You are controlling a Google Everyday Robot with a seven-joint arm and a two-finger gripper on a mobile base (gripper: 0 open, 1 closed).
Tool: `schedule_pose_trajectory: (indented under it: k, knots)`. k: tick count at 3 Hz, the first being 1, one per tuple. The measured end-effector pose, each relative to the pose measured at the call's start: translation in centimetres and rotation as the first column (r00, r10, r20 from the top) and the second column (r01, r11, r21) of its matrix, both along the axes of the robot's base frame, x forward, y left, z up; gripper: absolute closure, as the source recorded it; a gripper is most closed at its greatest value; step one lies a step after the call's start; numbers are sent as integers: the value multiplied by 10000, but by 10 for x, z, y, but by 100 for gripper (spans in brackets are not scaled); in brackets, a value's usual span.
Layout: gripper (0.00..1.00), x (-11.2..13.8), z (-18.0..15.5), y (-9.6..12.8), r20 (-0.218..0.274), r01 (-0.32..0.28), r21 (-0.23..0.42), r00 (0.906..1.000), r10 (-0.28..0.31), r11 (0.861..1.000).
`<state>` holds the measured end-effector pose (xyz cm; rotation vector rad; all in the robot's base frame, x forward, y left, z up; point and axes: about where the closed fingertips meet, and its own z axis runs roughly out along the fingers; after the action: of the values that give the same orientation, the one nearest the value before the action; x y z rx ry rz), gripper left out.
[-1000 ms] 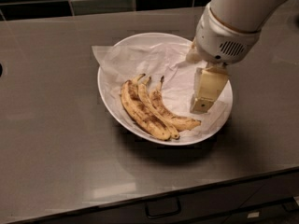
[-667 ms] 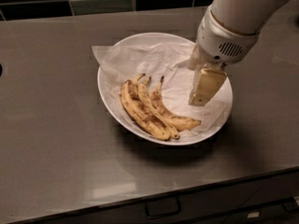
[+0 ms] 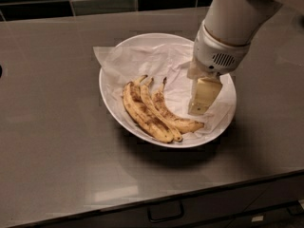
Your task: Pick banana from white bowl
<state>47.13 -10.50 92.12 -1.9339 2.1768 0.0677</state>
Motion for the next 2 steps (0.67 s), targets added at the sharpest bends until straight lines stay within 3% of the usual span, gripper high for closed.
schedule_pose_trajectory:
  k: [2]
  knots:
    - [37,-5,-24,13,-538,-210,-210,9984,198,9996]
